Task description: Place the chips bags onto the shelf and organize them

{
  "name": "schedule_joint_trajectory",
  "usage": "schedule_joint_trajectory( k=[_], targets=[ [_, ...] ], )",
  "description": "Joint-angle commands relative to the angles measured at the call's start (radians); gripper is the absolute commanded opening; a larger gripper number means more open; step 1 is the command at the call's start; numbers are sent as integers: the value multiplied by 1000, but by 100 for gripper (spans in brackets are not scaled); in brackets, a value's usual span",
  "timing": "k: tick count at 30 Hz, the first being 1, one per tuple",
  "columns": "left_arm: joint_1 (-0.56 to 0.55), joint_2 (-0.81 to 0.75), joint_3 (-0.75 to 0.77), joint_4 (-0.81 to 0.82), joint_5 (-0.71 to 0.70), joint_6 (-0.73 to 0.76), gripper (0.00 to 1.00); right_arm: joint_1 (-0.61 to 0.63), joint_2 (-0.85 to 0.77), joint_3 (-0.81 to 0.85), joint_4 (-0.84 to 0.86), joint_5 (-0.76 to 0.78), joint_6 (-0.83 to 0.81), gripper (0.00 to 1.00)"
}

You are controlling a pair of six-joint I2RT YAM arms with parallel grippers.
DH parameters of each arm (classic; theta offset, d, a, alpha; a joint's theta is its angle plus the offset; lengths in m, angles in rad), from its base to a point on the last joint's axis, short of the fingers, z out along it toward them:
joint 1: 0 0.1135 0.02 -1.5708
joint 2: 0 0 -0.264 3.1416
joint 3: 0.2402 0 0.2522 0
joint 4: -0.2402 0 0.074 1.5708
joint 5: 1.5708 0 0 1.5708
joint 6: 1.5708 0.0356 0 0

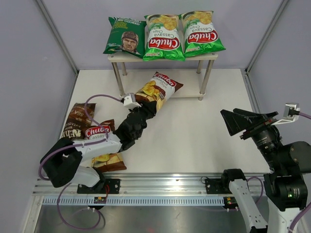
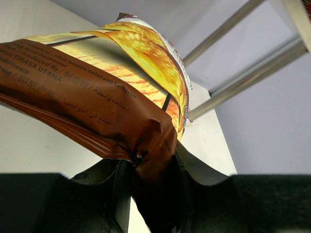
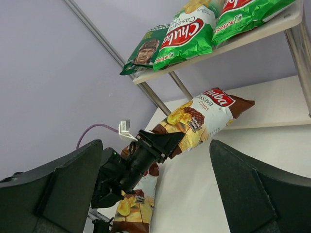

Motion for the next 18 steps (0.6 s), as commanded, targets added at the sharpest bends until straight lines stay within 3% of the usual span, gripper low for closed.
schedule_joint_trajectory(
  k=[1, 6, 14, 18],
  targets=[
    [24, 42, 78, 147, -136, -40, 0, 7, -17, 46, -41, 15, -50, 99],
    [105, 116, 117, 187, -101, -46, 0, 6, -31, 28, -56, 8, -57, 100],
    [186, 259, 151, 247, -196, -89, 4, 7, -31, -21, 19, -61, 15, 100],
    [188, 323, 209, 192, -283, -104, 4, 7, -31, -47, 55, -88, 44, 99]
  ],
)
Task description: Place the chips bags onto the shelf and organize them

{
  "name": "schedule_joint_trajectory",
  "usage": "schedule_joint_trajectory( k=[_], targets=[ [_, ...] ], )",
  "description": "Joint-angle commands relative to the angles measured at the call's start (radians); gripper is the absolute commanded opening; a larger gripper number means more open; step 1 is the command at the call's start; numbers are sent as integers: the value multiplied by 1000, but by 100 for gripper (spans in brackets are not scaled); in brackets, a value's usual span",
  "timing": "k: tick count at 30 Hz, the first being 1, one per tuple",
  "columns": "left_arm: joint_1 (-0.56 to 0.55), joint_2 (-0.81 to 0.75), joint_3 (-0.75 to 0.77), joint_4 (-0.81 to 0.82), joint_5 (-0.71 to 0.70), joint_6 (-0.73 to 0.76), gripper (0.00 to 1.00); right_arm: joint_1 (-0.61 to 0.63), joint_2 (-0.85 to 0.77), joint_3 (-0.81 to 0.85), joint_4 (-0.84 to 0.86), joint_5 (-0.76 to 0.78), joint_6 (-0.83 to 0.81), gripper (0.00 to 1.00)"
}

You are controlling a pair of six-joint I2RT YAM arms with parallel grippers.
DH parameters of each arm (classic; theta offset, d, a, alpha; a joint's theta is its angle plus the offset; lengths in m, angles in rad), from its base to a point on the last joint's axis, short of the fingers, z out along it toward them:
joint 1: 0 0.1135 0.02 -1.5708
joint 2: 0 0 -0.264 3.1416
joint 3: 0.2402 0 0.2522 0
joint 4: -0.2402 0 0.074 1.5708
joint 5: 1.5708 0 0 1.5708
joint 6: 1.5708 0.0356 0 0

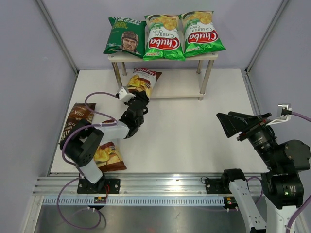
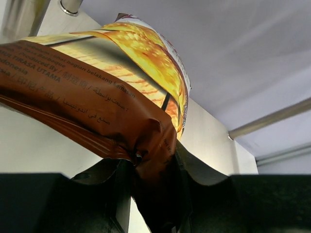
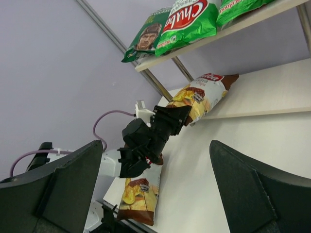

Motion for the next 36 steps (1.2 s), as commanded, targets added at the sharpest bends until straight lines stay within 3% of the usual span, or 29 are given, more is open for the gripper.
schedule_joint_trajectory(
  k=[1, 6, 12, 22, 30, 36],
  targets=[
    [2, 42, 104, 18, -177, -76, 4, 7, 4, -12, 71, -46, 35, 100],
    [22, 129, 195, -106, -209, -153, 8, 7, 10, -35, 96, -67, 50, 99],
    [54, 209, 333, -375, -211, -316, 11, 15, 25, -17, 94, -68, 43, 99],
    [74, 277, 397, -594, -166, -549, 15, 18, 31, -15, 106, -74, 54, 99],
    [74, 300, 439, -692, -141, -669, 0, 18, 30, -18, 110, -80, 61, 99],
    [74, 282, 450, -781, -217, -779, 0, 22, 22, -21, 113, -87, 67, 99]
  ],
)
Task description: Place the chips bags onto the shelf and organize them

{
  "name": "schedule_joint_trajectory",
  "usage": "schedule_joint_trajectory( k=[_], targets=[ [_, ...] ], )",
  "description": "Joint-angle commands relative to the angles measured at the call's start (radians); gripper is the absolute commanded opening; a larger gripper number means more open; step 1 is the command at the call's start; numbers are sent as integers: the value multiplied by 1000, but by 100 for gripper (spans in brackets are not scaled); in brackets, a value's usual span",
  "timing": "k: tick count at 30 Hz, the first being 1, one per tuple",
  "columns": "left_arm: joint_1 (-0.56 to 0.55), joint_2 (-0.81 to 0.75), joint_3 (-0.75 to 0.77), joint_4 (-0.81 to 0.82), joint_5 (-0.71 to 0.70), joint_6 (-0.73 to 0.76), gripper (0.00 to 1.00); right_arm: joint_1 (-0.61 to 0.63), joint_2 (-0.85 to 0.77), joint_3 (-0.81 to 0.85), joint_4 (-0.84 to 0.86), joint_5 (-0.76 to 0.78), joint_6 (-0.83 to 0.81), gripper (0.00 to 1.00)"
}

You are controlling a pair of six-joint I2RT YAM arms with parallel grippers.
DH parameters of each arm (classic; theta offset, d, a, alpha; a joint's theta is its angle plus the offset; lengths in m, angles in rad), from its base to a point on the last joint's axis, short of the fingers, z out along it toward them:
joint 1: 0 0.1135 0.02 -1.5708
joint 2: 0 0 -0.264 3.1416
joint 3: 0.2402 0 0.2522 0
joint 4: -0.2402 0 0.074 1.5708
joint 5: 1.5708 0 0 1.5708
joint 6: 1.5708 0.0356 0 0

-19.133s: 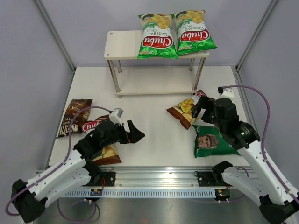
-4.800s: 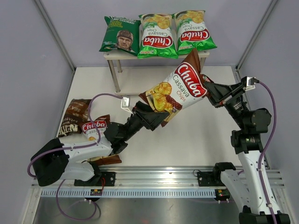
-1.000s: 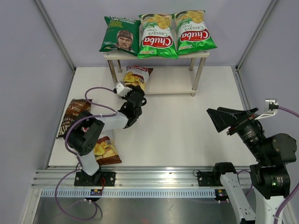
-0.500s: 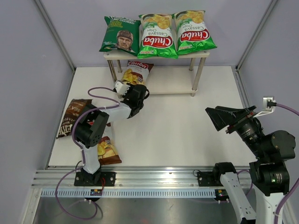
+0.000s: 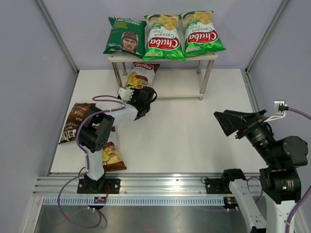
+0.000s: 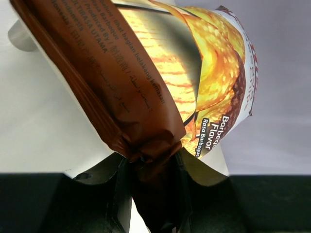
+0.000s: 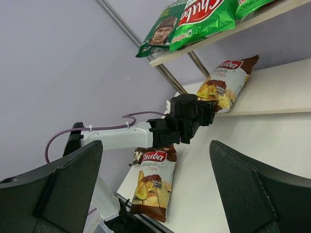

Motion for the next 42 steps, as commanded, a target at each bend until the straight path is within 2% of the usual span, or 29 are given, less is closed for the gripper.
schedule_joint_trajectory(
  k=[1, 11, 17, 27, 36, 42],
  targets=[
    [3, -3, 17, -107, -87, -99, 0, 12, 2, 10, 44, -31, 19, 99],
    [-12, 43, 89, -202, -93, -283, 0, 56, 3, 18, 64, -52, 42, 99],
    [-37, 67, 199, -297, -150, -311, 0, 93, -4, 15, 54, -34, 24, 99],
    [-32, 76, 267, -435, -271, -377, 0, 156, 14, 29, 47, -28, 7, 99],
    [-19, 101, 328, -613, -303, -515, 0, 167, 28, 41, 45, -28, 4, 99],
    [-5, 109, 342, -627, -307, -515, 2, 165, 34, 35, 54, -31, 10, 99]
  ],
)
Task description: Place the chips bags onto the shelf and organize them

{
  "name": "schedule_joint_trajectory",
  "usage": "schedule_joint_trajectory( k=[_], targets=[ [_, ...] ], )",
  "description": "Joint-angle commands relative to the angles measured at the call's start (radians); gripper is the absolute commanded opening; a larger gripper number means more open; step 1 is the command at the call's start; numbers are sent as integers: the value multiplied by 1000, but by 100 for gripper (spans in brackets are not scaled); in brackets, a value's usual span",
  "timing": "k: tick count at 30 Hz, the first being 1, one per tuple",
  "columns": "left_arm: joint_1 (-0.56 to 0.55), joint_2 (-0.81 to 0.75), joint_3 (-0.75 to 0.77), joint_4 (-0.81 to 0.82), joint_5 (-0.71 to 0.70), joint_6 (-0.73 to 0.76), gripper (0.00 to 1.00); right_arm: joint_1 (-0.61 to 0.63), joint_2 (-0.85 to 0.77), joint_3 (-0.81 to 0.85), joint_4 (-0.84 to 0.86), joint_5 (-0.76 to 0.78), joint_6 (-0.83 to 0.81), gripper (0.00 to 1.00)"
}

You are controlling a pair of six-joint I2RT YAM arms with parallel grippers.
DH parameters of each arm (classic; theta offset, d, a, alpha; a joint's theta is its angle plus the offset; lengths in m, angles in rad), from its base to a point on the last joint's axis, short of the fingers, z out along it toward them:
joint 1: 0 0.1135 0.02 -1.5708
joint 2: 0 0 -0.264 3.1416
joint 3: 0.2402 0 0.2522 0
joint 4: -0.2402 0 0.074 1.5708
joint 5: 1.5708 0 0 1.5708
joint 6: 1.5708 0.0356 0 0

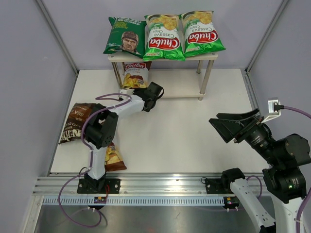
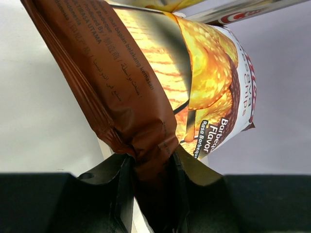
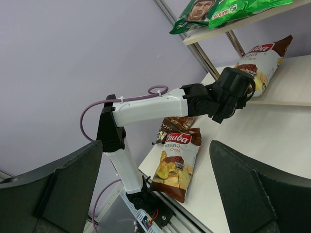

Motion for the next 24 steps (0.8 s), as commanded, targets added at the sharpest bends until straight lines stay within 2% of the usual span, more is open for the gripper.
schedule_joint_trajectory(
  k=[1, 5, 6, 8, 9, 11, 15, 20, 24],
  targets=[
    [31, 9, 48, -49, -112, -44, 3, 9, 23, 22, 34, -6, -9, 99],
    [34, 22, 60, -49, -111, -25, 11, 9, 24, 16, 37, -2, -9, 99],
    [34, 22, 59, -46, -109, -22, 22, 11, 24, 16, 40, 0, -7, 99],
    [34, 23, 54, -28, -102, -2, 37, 9, 26, 16, 45, -3, -4, 99],
    [34, 22, 50, -17, -99, 8, 48, 9, 27, 16, 46, -5, -4, 99],
    [32, 19, 42, 6, -86, 18, 57, 11, 27, 16, 46, -8, -4, 99],
    [31, 0, -4, 46, -71, 31, 67, 9, 26, 14, 46, -3, -4, 99],
    [12, -40, -22, 115, -66, 151, 99, 9, 21, -1, 56, -3, -2, 99],
    [-5, -78, -67, 122, -68, 124, 99, 9, 15, -14, 69, -3, 5, 100]
  ],
)
